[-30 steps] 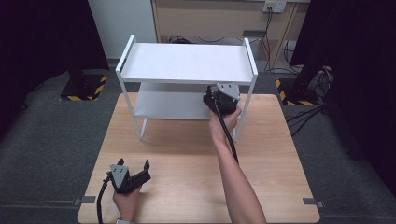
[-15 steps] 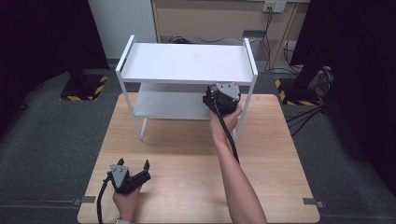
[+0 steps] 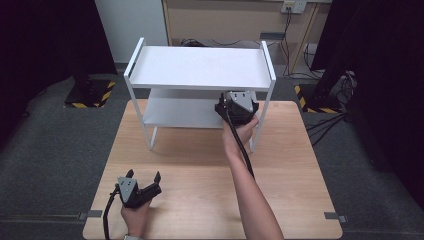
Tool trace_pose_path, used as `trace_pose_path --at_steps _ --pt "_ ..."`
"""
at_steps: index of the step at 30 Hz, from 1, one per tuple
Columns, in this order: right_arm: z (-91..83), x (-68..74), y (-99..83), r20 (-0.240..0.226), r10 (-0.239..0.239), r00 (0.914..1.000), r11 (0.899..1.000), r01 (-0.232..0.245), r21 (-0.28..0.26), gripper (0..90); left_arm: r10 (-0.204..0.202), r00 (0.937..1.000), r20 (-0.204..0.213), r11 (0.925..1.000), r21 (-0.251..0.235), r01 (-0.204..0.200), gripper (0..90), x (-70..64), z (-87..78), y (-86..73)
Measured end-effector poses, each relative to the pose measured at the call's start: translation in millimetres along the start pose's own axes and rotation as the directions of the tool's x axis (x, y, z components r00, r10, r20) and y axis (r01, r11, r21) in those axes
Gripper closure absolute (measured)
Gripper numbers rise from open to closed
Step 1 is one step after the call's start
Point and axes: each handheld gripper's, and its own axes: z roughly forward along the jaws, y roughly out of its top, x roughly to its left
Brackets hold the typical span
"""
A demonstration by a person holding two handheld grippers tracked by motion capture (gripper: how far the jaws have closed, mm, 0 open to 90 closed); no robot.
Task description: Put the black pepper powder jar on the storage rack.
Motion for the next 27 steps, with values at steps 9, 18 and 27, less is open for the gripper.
trace_pose_path --at_steps 9,18,27 --pt "-11.2 -0.9 -6.6 -0.006 0.016 0.9999 1.000 -0.016 -0.011 18.7 0.001 1.0000 -0.006 1.0000 0.006 -0.001 0.4 -0.7 0.6 0.4" --pt "-33.6 -3.7 -16.0 -0.029 0.015 0.9995 0.999 -0.017 -0.046 18.7 0.002 0.9999 -0.012 0.9998 0.020 -0.002 0.4 -1.6 1.5 1.8" --pt "-53.9 -6.9 -26.1 -0.049 0.012 0.9987 0.998 -0.015 -0.063 18.7 0.003 0.9999 -0.017 0.9995 0.030 -0.003 0.4 -2.1 2.3 2.9"
